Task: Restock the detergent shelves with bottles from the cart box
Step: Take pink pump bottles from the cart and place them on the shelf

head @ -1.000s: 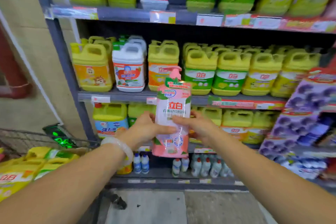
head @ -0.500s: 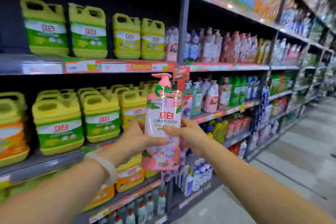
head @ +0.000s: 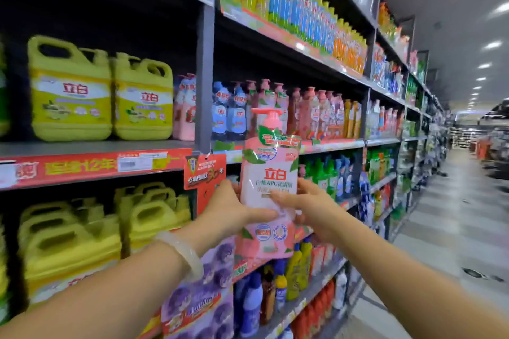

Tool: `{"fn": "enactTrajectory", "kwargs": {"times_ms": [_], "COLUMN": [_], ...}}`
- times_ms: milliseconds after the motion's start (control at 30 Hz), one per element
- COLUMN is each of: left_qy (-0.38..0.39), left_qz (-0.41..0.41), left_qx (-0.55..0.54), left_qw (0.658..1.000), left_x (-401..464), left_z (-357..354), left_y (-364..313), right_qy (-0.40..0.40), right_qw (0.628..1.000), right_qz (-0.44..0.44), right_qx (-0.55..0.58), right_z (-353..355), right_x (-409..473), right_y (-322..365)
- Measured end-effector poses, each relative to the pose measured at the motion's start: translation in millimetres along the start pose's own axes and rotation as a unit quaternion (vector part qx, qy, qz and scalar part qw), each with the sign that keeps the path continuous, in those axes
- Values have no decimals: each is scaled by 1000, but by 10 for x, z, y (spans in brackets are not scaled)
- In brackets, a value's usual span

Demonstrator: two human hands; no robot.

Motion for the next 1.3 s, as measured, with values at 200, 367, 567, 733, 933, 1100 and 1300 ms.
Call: {"fn": "enactTrajectory", "kwargs": {"times_ms": [200,367,567,733,933,1100,1300], "left_qy": [-11,-39,-116,-171,-242,-278,-326], "left_qz": [-12,-55,-107,-124,-96,-63,-20], "left_qx": [56,62,76,108,95,101,116], "left_qw": [998,996,984,971,961,953,938], "left_x": [903,1675,2589,3303,4059,4442,4721], "left_z": [-458,-814,-1172,-1495,-1727,-1831,-1896], "left_y": [-113,-454,-1092,-1515,-1554,-1380,-1125], "right_qy": [-2,31,83,118,159,186,221], "right_qw": [1000,998,987,973,962,959,953], "right_qz": [12,55,136,185,199,179,147], "right_qx": [9,10,31,72,103,119,148], "right_z": [594,1147,1760,2194,2426,2434,2409], "right_x": [734,1538,2801,3767,4619,5026,5310], "right_y": [-289,-301,-222,-182,-467,-849,-1223]}}
Point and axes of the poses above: each hand's wrist, its own x-axis towards the middle knuckle, its own z-axis out of the back of the hand, y = z × x, the point moved 1 cm from there along x, towards the middle knuckle, and after that the axes turned 11 degrees about z, right-handed, at the moved point
